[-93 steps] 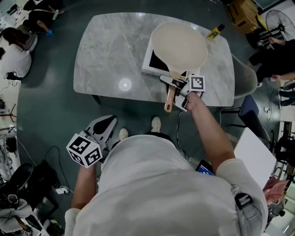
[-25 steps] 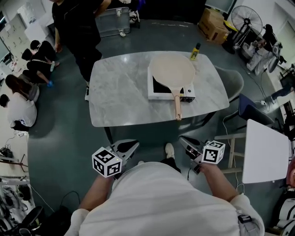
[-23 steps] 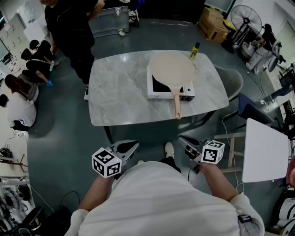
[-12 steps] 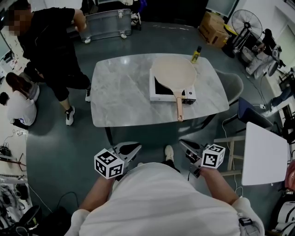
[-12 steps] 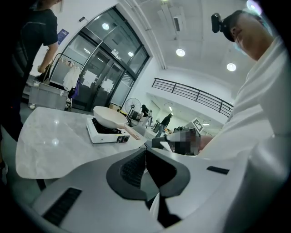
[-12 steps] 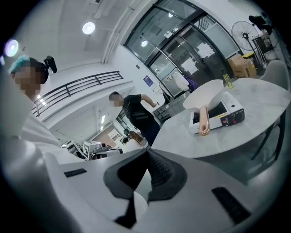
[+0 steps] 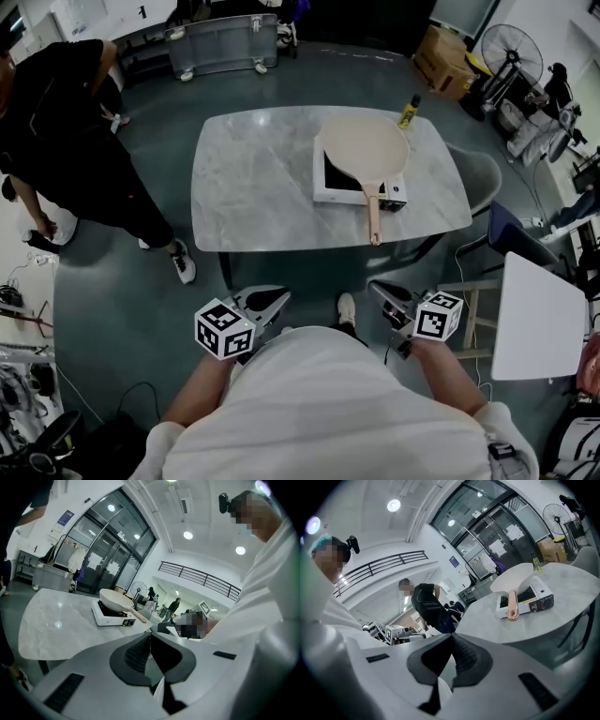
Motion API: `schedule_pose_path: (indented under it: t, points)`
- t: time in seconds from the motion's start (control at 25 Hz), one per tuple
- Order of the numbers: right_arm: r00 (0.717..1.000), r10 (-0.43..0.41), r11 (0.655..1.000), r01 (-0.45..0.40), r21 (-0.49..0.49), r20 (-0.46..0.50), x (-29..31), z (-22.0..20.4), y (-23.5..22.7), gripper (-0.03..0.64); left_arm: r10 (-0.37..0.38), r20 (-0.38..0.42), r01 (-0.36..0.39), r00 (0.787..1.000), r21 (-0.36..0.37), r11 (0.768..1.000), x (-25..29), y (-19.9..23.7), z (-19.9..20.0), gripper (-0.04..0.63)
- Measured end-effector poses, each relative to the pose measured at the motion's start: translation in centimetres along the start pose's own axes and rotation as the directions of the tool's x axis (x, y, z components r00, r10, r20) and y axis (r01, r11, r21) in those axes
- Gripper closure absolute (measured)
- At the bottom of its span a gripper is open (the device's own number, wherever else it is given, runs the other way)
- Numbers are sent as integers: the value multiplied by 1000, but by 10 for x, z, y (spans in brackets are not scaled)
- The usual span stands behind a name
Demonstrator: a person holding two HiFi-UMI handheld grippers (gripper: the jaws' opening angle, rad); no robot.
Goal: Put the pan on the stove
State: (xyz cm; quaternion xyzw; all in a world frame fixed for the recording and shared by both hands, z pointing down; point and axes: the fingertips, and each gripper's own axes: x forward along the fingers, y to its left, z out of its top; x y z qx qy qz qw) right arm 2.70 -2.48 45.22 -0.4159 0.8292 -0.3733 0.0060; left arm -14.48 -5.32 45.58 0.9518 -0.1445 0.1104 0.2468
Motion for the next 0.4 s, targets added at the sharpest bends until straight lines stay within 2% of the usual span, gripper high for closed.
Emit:
schedule_pose_path:
  t: [0.4]
  points:
    - [1000,13,1000,-13,-6,-8,9,6,-2,612,8,3,-8,1000,-6,1000,-1,6,0,577]
